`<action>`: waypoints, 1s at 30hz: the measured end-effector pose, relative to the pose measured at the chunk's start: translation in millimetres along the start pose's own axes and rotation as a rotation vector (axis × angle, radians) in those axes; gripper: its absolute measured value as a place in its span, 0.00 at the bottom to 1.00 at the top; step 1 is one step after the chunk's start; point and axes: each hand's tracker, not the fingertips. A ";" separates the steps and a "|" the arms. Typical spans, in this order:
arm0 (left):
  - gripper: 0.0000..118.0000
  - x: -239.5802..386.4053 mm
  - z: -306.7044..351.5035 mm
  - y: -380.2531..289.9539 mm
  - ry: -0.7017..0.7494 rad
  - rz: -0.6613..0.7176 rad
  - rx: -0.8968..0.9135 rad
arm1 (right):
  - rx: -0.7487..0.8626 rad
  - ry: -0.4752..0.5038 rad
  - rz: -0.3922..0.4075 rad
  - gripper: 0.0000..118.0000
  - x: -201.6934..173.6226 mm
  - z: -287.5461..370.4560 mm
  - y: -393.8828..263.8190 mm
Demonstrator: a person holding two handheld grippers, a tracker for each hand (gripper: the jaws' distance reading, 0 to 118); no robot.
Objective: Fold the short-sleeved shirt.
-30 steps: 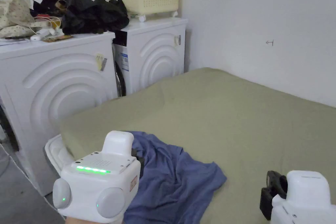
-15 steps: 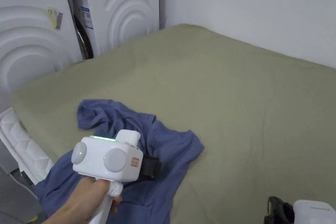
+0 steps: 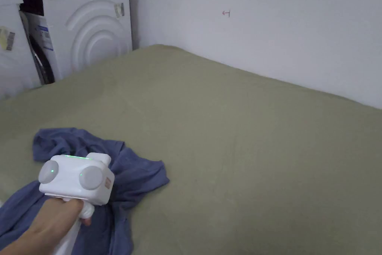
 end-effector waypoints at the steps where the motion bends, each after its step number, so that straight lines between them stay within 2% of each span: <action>1: 0.05 4.3 13.7 2.8 -0.007 0.002 0.013 | 0.010 -0.018 0.000 0.00 9.4 11.5 -2.6; 3: 0.05 20.7 52.4 7.8 -0.060 0.018 0.066 | 0.029 -0.054 -0.010 0.00 27.9 31.8 -5.6; 8: 0.05 87.4 123.1 27.7 -0.103 -0.110 0.191 | 0.075 -0.150 -0.075 0.00 74.1 75.6 -12.5; 17: 0.05 290.6 218.8 37.7 -0.405 -0.403 0.308 | 0.112 -0.323 -0.182 0.00 136.2 142.5 -30.1; 21: 0.05 386.6 234.3 21.1 -0.540 -0.519 0.307 | 0.115 -0.409 -0.214 0.00 161.2 157.7 -37.5; 25: 0.05 463.8 228.4 -2.9 -0.669 -0.571 0.257 | 0.100 -0.464 -0.238 0.00 182.0 162.3 -43.4; 28: 0.05 504.6 199.1 -25.1 -0.701 -0.611 0.180 | 0.076 -0.489 -0.252 0.00 194.9 156.6 -49.5; 30: 0.05 520.7 163.1 -40.6 -0.661 -0.621 0.111 | 0.057 -0.497 -0.269 0.00 201.0 149.4 -54.9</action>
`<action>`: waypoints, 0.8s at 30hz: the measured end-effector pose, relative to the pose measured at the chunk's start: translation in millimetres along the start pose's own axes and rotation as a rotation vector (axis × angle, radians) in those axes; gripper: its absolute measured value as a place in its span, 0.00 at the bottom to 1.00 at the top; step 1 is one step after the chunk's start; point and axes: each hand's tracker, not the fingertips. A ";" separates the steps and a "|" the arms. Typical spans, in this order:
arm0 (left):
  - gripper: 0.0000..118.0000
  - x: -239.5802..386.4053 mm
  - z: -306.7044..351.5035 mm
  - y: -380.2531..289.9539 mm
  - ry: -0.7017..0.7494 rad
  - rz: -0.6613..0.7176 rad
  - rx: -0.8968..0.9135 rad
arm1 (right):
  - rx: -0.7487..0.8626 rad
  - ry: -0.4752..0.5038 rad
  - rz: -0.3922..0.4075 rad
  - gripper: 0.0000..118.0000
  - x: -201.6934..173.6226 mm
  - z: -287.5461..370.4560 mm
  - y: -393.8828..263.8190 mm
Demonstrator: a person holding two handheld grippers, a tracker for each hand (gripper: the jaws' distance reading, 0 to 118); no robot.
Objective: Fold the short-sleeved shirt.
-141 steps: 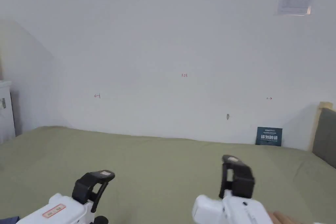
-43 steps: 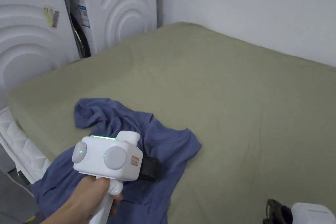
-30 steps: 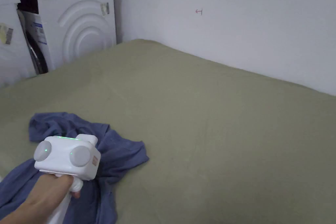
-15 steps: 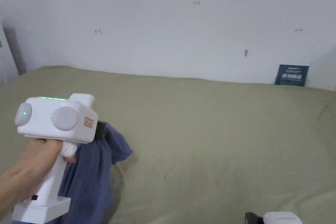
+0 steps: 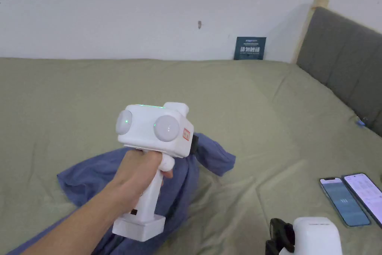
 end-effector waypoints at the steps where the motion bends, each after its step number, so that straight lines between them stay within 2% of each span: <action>1: 0.05 -2.7 -18.8 -9.9 0.010 0.022 -0.043 | -0.009 -0.004 -0.002 0.00 1.1 -3.6 -2.4; 3: 0.06 -7.6 -46.0 -28.5 0.020 0.035 -0.108 | -0.023 -0.007 -0.003 0.00 1.8 -9.6 -7.7; 5: 0.07 -20.4 -70.6 -37.5 0.030 0.017 -0.094 | -0.052 -0.004 -0.004 0.00 1.5 -16.4 -10.1; 6: 0.19 -25.2 -70.7 -43.6 0.027 -0.004 -0.042 | -0.057 0.003 -0.003 0.00 1.1 -19.0 -10.3; 8: 0.79 -31.9 -52.9 -52.0 0.061 0.041 0.065 | -0.058 0.006 0.013 0.00 -3.9 -20.4 -8.3; 9: 0.97 -37.8 -37.6 -55.3 0.048 0.053 0.101 | -0.051 0.012 0.023 0.00 -6.0 -19.6 -6.4; 14: 0.96 -61.8 76.0 -86.6 0.157 0.071 0.322 | 0.034 0.054 0.026 0.00 -25.1 -1.3 7.9; 17: 0.93 -73.7 160.6 -120.3 0.241 0.089 0.448 | 0.105 0.091 0.035 0.00 -40.4 15.5 13.3; 18: 0.82 -78.2 187.5 -134.5 0.263 0.094 0.481 | 0.136 0.102 0.039 0.00 -45.5 21.4 14.1; 19: 0.54 -82.5 215.3 -150.6 0.290 0.100 0.505 | 0.158 0.109 0.046 0.00 -50.8 27.3 14.2; 20: 0.07 -82.3 234.8 -162.3 0.311 0.103 0.536 | 0.168 0.113 0.053 0.00 -54.8 31.0 14.2; 21: 0.00 -86.4 252.4 -176.8 0.361 0.136 0.564 | 0.176 0.118 0.060 0.00 -59.7 35.0 14.5; 22: 0.00 -90.6 264.1 -192.4 0.423 0.182 0.606 | 0.184 0.123 0.062 0.00 -63.3 38.3 14.7; 24: 0.00 -105.0 287.2 -221.5 0.415 0.212 0.591 | 0.195 0.131 0.063 0.00 -80.0 54.7 18.3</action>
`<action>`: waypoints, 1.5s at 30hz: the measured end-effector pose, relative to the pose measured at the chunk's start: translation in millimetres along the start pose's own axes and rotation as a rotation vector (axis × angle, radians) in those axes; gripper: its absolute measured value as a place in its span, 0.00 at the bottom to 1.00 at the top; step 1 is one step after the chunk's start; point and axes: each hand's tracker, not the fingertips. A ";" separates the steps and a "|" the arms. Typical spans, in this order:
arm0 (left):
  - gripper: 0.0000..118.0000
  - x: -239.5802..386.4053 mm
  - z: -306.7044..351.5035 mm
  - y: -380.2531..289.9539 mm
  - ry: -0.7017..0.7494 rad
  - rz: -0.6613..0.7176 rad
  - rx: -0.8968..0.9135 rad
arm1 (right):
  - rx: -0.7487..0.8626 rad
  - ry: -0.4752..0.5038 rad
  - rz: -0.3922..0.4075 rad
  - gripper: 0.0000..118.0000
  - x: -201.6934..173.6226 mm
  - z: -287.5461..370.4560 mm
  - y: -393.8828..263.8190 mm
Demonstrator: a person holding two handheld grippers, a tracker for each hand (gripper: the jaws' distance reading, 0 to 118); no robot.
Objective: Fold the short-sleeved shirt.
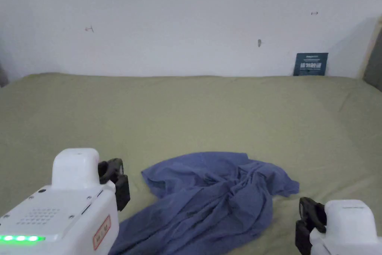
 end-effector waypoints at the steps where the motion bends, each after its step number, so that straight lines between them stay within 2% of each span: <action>1: 0.00 -11.4 15.3 -6.3 0.018 0.031 0.014 | 0.001 0.002 0.002 0.00 -4.5 4.4 1.0; 3: 0.00 -26.3 41.3 -16.1 0.043 0.058 0.055 | 0.015 0.003 0.001 0.00 -10.7 13.4 2.4; 6: 0.00 -27.5 58.2 -21.4 0.180 -0.011 0.098 | 0.028 -0.005 0.008 0.00 -19.5 19.5 5.9; 12: 0.00 -45.4 35.3 -15.4 0.135 0.020 0.007 | 0.030 0.005 0.012 0.00 -21.8 15.7 12.8; 14: 0.00 -57.8 11.4 -16.1 0.118 0.008 -0.081 | 0.023 0.009 0.013 0.00 -23.3 13.4 13.2; 17: 0.00 -78.9 -47.0 -27.8 0.053 0.002 -0.318 | -0.009 0.030 0.008 0.00 -19.8 2.8 7.0; 21: 0.01 -110.1 -138.4 -76.3 0.001 0.008 -0.657 | -0.054 0.035 0.016 0.00 -17.3 -12.7 -5.8; 22: 0.10 -114.4 -152.2 -85.8 0.002 0.009 -0.668 | -0.063 0.036 0.018 0.00 -17.3 -15.7 -8.3; 23: 0.31 -115.8 -162.1 -91.4 0.016 -0.011 -0.683 | -0.069 0.033 0.019 0.00 -21.3 -15.7 -9.2; 24: 0.73 -113.1 -168.7 -96.4 0.035 -0.035 -0.690 | -0.081 0.028 0.021 0.00 -22.5 -17.7 -10.4; 25: 0.95 -112.9 -177.8 -101.7 0.030 -0.053 -0.706 | -0.094 0.027 0.018 0.00 -21.7 -20.5 -12.1; 26: 0.97 -111.3 -184.4 -105.4 0.030 -0.067 -0.724 | -0.103 0.022 0.013 0.00 -20.9 -23.1 -13.7; 30: 0.96 -101.0 -203.1 -113.6 0.066 -0.099 -0.733 | -0.151 0.014 0.009 0.00 -18.1 -32.5 -20.2; 32: 0.90 -93.7 -205.5 -120.0 0.081 -0.144 -0.775 | -0.180 0.015 0.000 0.00 -7.5 -41.9 -27.8; 34: 0.76 -86.3 -202.1 -122.8 0.060 -0.149 -0.774 | -0.198 0.004 -0.001 0.00 -2.3 -48.9 -30.0; 35: 0.65 -82.2 -198.2 -119.7 0.063 -0.151 -0.767 | -0.214 -0.005 0.006 0.00 2.2 -53.8 -32.2; 36: 0.41 -84.3 -196.9 -117.6 0.046 -0.161 -0.753 | -0.237 -0.022 0.017 0.00 6.9 -59.2 -33.5; 37: 0.33 -82.3 -195.5 -115.1 0.023 -0.157 -0.752 | -0.244 -0.031 0.013 0.00 13.0 -64.5 -33.6; 39: 0.10 -75.0 -193.1 -111.9 0.009 -0.154 -0.707 | -0.286 -0.047 -0.064 0.00 30.9 -76.9 -31.5; 40: 0.03 -77.7 -196.9 -111.0 0.030 -0.167 -0.716 | -0.297 -0.047 -0.100 0.00 41.1 -83.9 -29.8; 42: 0.03 -81.2 -199.9 -114.3 0.018 -0.174 -0.718 | -0.312 -0.068 -0.106 0.00 61.5 -105.5 -25.7; 45: 0.03 -81.6 -192.4 -112.6 -0.002 -0.147 -0.711 | -0.365 -0.101 -0.028 0.00 90.8 -157.9 -21.9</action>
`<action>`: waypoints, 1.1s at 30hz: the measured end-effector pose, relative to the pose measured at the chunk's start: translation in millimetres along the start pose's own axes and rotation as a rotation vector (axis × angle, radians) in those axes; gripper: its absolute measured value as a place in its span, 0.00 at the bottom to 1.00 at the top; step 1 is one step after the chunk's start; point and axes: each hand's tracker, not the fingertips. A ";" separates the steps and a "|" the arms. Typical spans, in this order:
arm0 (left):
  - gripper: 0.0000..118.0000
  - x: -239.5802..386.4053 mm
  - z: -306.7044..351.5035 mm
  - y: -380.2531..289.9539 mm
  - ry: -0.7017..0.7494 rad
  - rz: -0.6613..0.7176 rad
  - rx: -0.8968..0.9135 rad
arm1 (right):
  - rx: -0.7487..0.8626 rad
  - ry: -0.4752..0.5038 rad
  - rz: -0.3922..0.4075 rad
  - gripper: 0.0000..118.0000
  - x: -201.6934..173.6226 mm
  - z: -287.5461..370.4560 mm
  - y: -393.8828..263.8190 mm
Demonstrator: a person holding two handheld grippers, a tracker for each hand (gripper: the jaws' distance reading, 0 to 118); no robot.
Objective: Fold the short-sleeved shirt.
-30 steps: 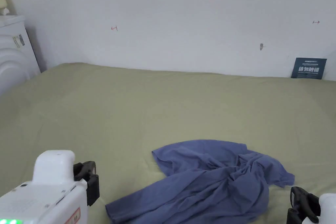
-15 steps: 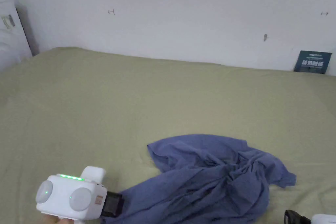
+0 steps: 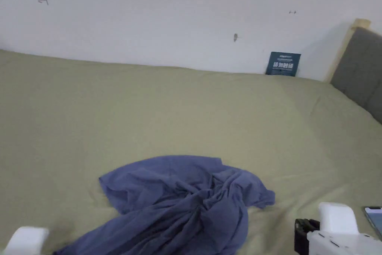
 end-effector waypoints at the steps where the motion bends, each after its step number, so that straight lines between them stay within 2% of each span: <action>1: 0.03 -1.8 1.4 -0.1 -0.012 0.017 0.002 | -0.022 -0.020 0.014 0.00 6.5 -21.9 10.6; 7: 0.04 -2.9 1.8 0.4 -0.039 0.052 0.001 | -0.192 0.077 0.015 0.02 25.2 -138.5 53.7; 8: 0.04 -2.3 1.8 0.7 -0.039 0.054 0.001 | -0.212 0.072 0.015 0.19 26.4 -150.8 56.4; 9: 0.04 -1.8 2.4 0.8 -0.039 0.057 0.002 | -0.252 0.062 0.023 0.69 27.7 -166.9 59.4; 10: 0.04 -1.5 2.7 0.7 -0.039 0.058 0.002 | -0.292 0.047 0.027 1.00 21.1 -175.9 59.4; 11: 0.04 -1.7 1.0 1.5 -0.039 0.060 0.002 | -0.329 0.028 0.040 0.96 18.1 -186.6 57.1; 12: 0.04 -1.6 0.0 2.0 -0.040 0.062 0.002 | -0.242 0.015 0.053 0.88 17.0 -196.8 36.9; 13: 0.04 -1.4 0.1 1.8 -0.041 0.065 0.003 | -0.291 0.022 0.065 0.88 13.5 -206.1 23.6; 14: 0.04 -1.2 0.3 1.7 -0.042 0.067 0.004 | -0.314 0.027 0.069 0.89 1.4 -192.6 49.3; 17: 0.04 -1.6 -2.0 3.0 -0.043 0.071 0.002 | -0.321 0.027 0.052 0.88 -10.9 -191.9 48.8; 18: 0.04 -1.3 -1.1 3.2 -0.043 0.076 0.001 | -0.325 0.020 0.052 0.77 -9.3 -190.8 57.3; 19: 0.04 -1.7 -2.5 3.2 -0.042 0.080 0.001 | -0.330 0.022 0.056 0.57 -11.7 -184.1 60.1; 20: 0.04 -1.0 -1.5 3.7 -0.040 0.080 0.001 | -0.322 0.053 0.061 0.15 -14.1 -176.0 62.0; 21: 0.04 0.2 0.7 5.2 -0.035 0.077 -0.001 | -0.284 0.074 0.074 0.01 -18.9 -163.2 63.9; 23: 0.04 -0.3 5.2 8.8 -0.032 0.067 -0.011 | -0.233 -0.005 0.112 0.01 -1.9 -164.9 57.8; 25: 0.04 -5.3 19.9 13.9 -0.021 0.093 -0.006 | -0.225 0.045 0.069 0.01 18.0 -141.0 63.7; 27: 0.04 -18.4 37.8 20.3 0.025 0.080 0.067 | -0.135 0.008 0.061 0.01 13.3 -99.6 92.0; 30: 0.04 -41.9 81.7 39.2 0.065 0.090 0.155 | -0.045 0.002 0.037 0.01 40.6 -48.0 120.3; 32: 0.04 -55.3 111.3 53.3 0.131 0.093 0.217 | 0.009 -0.035 0.053 0.01 55.8 -17.4 138.1; 33: 0.04 -63.4 126.7 62.1 0.135 0.101 0.240 | 0.033 -0.024 0.051 0.01 63.8 -1.8 145.5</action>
